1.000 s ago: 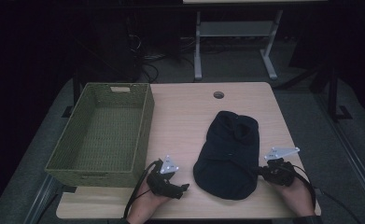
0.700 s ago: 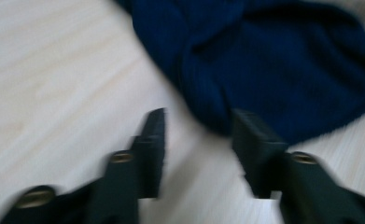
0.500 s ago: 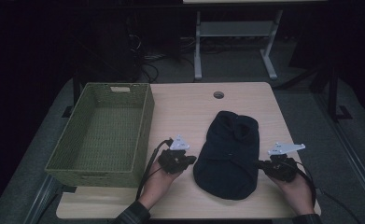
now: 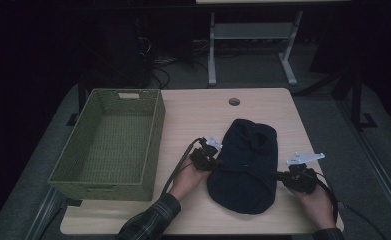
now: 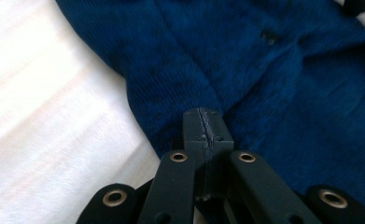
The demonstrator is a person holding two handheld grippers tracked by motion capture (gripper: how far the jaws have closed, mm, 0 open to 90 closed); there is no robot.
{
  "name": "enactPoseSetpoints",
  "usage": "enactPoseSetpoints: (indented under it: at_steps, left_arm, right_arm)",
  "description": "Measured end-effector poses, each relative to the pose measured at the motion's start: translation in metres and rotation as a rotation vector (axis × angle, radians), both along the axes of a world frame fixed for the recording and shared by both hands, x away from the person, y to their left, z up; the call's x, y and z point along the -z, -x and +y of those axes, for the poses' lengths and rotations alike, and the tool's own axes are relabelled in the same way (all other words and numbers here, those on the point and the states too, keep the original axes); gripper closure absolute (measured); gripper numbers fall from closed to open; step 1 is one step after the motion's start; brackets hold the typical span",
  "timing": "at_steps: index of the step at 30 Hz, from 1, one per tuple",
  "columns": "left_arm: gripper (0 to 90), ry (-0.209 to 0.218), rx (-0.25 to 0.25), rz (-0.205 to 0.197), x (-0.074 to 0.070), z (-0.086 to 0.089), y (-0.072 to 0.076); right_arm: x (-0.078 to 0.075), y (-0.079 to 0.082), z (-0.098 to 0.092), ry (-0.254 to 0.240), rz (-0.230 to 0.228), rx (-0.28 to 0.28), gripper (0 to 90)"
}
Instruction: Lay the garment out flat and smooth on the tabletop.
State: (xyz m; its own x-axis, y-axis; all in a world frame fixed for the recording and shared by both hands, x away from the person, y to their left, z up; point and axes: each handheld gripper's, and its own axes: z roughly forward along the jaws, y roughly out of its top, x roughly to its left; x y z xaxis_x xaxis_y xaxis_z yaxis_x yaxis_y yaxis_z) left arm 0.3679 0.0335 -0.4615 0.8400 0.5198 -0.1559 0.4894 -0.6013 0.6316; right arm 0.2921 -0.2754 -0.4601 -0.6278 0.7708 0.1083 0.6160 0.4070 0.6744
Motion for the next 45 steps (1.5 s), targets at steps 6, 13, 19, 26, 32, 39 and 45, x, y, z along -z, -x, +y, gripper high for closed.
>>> enactPoseSetpoints:
  at_steps: [6, 13, 19, 26, 32, 39, 45]
  left_arm:
    - [90.0, -0.038, 0.036, -0.006, -0.002, 0.005, 0.007]
    - [90.0, -0.062, 0.029, 0.015, -0.005, 0.021, 0.027]
    - [90.0, -0.07, 0.03, 0.034, -0.006, 0.041, 0.049]
    - [90.0, -0.055, 0.026, 0.057, -0.006, 0.061, 0.073]
    - [90.0, -0.008, -0.006, 0.034, -0.015, 0.065, 0.071]
    - [90.0, 0.026, -0.102, -0.037, -0.035, 0.062, 0.046]
    - [90.0, 0.005, -0.215, -0.044, -0.025, 0.059, 0.012]
  right_arm:
    - [0.005, -0.002, 0.006, 0.042, 0.006, -0.013, 89.9]
    - [0.004, -0.004, 0.02, 0.06, 0.003, -0.041, 90.0]
    - [0.004, -0.003, 0.036, 0.062, 0.003, -0.083, 89.9]
    - [0.003, 0.007, 0.054, 0.066, 0.008, -0.145, 89.9]
    - [0.0, 0.011, 0.06, 0.066, -0.006, -0.166, 90.0]
    - [-0.02, -0.013, 0.058, 0.029, -0.07, -0.113, 89.9]
    - [-0.021, -0.056, 0.061, -0.029, -0.076, -0.054, 90.0]
